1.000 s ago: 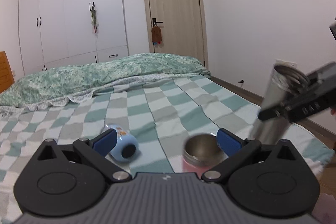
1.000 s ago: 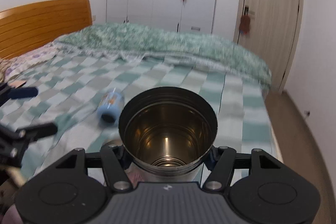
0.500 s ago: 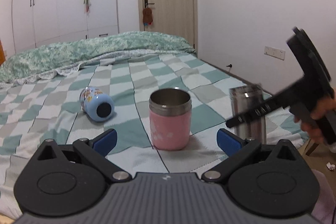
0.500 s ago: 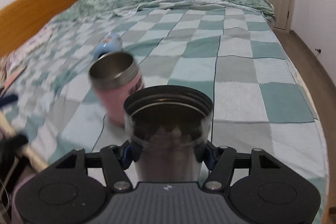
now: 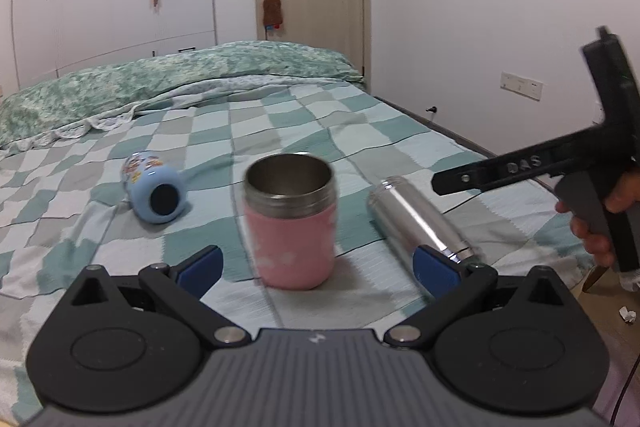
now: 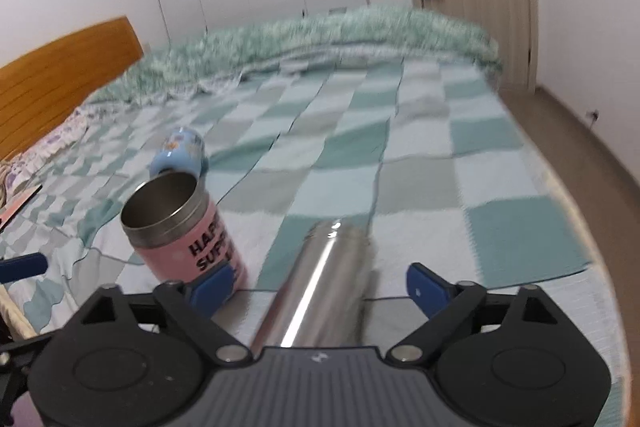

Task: Flip cup upright
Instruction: 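Tilt the silver cup sideways with the right tool toward the left tool, then close the left tool on the silver cup while the right tool holds it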

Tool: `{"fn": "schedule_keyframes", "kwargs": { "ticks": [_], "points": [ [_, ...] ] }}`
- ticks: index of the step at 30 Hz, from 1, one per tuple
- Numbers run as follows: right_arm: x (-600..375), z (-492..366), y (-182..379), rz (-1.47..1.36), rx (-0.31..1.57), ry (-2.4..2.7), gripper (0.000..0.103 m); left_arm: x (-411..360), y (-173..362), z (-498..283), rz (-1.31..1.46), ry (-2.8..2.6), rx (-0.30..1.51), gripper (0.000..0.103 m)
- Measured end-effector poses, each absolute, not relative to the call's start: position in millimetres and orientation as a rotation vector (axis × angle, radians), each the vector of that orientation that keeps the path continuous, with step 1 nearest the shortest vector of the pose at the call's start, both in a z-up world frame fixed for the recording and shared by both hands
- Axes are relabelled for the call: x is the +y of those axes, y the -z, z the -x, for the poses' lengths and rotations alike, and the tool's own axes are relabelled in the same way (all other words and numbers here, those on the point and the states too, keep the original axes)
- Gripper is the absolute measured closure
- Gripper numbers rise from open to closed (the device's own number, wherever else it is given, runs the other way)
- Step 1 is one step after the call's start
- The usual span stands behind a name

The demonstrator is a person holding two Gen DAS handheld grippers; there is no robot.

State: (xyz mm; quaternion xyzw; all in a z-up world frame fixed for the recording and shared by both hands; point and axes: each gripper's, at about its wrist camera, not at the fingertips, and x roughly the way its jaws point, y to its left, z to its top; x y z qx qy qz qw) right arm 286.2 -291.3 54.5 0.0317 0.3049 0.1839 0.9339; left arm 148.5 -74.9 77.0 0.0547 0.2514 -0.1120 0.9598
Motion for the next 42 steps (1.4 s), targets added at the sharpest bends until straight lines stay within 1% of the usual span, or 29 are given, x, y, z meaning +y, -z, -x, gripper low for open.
{"fn": "schedule_keyframes", "kwargs": {
  "ticks": [7, 18, 28, 37, 39, 42],
  "points": [
    [-338, -271, -54, -0.043, 0.577, -0.334, 0.003, -122, -79, -165, -0.106, 0.276, 0.535, 0.0],
    [-374, -271, -38, 0.156, 0.575, -0.351, 0.003, -180, -73, -218, -0.13, 0.258, 0.675, 0.0],
    [-392, -298, -15, 0.209, 0.592, -0.371, 0.003, -214, -60, -291, -0.164, 0.184, 0.824, 0.0],
    [-393, -323, -2, 0.246, 0.598, -0.47, 0.003, -222, -41, -339, -0.194, 0.124, 0.931, 0.0],
    [-391, -326, 0, 0.268, 0.595, -0.504, 0.003, -224, -36, -344, -0.2, 0.12, 0.945, 0.002],
    [-386, -329, 4, 0.294, 0.598, -0.535, 0.003, -226, -27, -347, -0.209, 0.116, 0.965, 0.009]
  ]
}}
